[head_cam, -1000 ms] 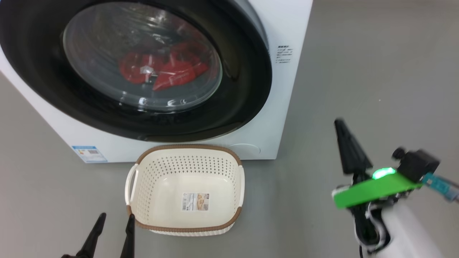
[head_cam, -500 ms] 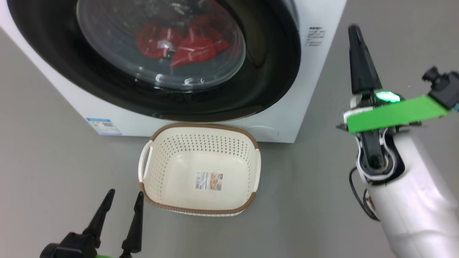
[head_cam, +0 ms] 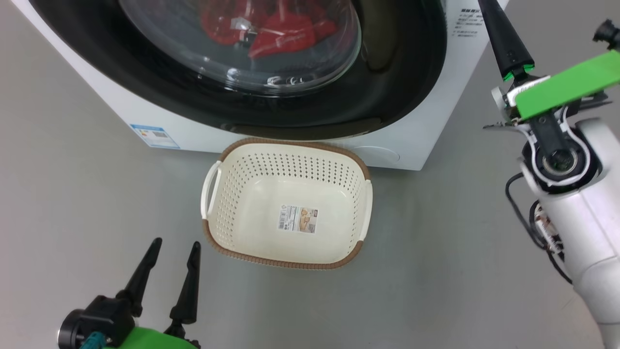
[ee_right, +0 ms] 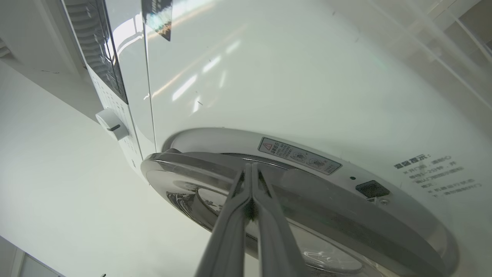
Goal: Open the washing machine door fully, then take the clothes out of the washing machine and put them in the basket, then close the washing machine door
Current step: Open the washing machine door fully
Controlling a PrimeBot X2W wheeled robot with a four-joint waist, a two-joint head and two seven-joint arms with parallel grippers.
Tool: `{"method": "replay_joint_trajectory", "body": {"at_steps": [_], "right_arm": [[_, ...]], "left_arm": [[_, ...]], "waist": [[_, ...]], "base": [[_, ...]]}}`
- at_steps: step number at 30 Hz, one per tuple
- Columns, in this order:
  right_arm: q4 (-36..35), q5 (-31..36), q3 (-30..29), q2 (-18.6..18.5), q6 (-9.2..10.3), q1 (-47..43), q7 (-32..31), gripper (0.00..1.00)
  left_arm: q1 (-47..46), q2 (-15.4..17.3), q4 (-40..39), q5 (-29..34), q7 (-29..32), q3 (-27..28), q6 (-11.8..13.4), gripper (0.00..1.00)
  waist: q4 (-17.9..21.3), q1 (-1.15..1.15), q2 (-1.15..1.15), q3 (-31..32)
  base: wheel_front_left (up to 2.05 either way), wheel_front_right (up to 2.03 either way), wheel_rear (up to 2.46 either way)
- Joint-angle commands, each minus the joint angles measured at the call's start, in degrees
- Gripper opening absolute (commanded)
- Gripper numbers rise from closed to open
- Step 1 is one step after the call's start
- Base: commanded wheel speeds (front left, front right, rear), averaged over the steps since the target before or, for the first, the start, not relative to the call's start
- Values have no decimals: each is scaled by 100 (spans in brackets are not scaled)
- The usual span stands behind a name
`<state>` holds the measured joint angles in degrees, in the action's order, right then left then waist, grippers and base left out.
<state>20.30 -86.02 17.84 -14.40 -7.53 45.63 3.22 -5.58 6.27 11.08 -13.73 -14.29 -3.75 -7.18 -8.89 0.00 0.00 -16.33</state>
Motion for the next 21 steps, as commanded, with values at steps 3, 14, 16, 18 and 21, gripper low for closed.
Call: {"method": "replay_joint_trajectory", "body": {"at_steps": [3,14,16,18,21], "right_arm": [[-12,-329,109,-72,4,266,-457,0],[454,-989,-184,-261,4,651,-1649,0],[597,-1029,-212,-277,4,729,-1835,0],[751,-1027,-198,-299,4,819,-2029,0],[963,-994,-171,-324,4,943,-2258,0]], "left_arm": [[-196,125,-79,-56,-71,162,-31,100],[-297,165,-17,-124,-71,13,-31,100],[-311,173,-14,-134,-71,-8,-31,100],[-327,180,-7,-145,-71,-33,-31,100],[-353,189,-2,-161,-71,-75,-31,100]], "waist": [[-43,0,0,-93],[-120,0,0,-227],[-138,0,0,-249],[-155,0,0,-276],[-187,0,0,-308]], "base": [[0,0,0],[0,0,0],[0,0,0],[0,0,0],[0,0,0]]}}
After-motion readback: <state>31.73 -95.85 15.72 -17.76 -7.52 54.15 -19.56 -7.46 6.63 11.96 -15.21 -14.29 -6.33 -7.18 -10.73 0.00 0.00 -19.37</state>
